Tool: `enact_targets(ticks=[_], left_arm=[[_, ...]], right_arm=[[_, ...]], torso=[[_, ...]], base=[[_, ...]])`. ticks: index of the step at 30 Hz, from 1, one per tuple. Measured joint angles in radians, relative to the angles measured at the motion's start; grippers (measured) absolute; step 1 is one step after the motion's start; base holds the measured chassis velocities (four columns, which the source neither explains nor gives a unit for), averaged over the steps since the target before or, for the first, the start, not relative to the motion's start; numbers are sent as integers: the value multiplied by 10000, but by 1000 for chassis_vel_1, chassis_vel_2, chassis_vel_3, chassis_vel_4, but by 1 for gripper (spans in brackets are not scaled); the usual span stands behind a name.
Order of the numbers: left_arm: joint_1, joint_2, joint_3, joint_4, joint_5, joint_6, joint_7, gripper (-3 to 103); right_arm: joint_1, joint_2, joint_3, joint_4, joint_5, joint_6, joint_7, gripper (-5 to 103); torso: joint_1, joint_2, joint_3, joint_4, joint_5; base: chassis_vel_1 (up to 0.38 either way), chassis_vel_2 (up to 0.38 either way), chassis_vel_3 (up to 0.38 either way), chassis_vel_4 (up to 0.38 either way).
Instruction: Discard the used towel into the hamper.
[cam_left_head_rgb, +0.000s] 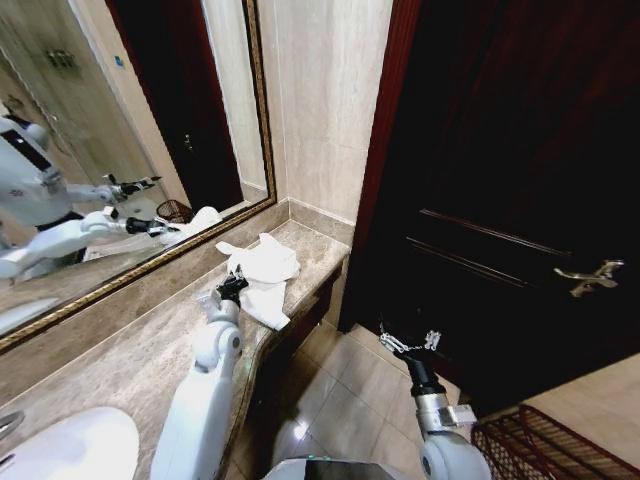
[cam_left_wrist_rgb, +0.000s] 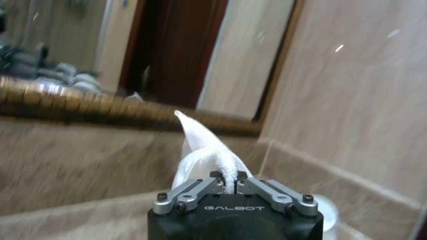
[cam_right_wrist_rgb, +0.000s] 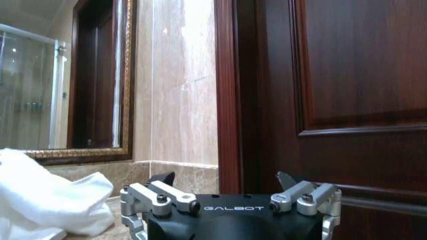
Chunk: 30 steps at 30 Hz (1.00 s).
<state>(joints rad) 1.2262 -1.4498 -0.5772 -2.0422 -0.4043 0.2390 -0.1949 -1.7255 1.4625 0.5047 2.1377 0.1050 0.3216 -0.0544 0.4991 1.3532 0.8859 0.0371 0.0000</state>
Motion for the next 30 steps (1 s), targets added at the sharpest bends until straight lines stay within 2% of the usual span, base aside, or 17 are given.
enact_targets(ticks=[1,2,4,7,13,16,17,20,25,28,30], left_arm=[[150,-26,-34,-94,266,-383,280,5],[150,-26,-34,-94,266,-383,280,5],[500,-152,-142,-414,824,-1061,791,5],[776,-331,-152,-800,936,-1359,972,5],[1500,-640,196,-1627,1489,-1728,988,5],[2010,-857,447,-2062,2228,-2208,973,5],[2010,-857,447,-2062,2228,-2208,973,5],[2470,-1093,369,-2608,3066,-2558,1069,5],[2785,-1201,341,-2953,3344,-2705,1082,5],[3242,-1517,347,-3062,3781,-3279,1082,5],[3398,-1573,348,-3133,3862,-3416,1082,5]], right_arm=[[-18,3,-8,3,-3,22,-12,100],[-18,3,-8,3,-3,22,-12,100],[-65,13,-33,4,-16,94,-27,100],[-89,44,-53,7,-28,144,-35,100],[-159,142,-249,165,-32,160,-54,100],[-142,148,-366,179,-48,370,-151,100],[-142,148,-366,179,-48,370,-151,100],[-92,126,-376,249,-98,670,-240,100],[-11,139,-373,346,-95,803,-210,100],[-10,171,-381,391,-85,1046,-73,100],[-34,171,-370,406,-84,1094,-64,100]], torso=[[0,0,0,0,0],[0,0,0,0,0],[0,0,0,0,0],[0,0,0,-1,-1],[0,0,0,-1,0],[0,0,0,-1,0],[0,0,0,-1,0],[0,0,0,-1,1],[0,0,0,0,2],[0,0,1,0,0],[0,0,1,-1,0]], base=[[0,0,0,0],[0,0,0,0],[0,0,0,0],[0,0,0,0],[0,0,0,0],[0,0,0,0],[0,0,0,0],[0,0,0,0],[0,0,0,0],[0,0,0,0],[0,0,0,0]])
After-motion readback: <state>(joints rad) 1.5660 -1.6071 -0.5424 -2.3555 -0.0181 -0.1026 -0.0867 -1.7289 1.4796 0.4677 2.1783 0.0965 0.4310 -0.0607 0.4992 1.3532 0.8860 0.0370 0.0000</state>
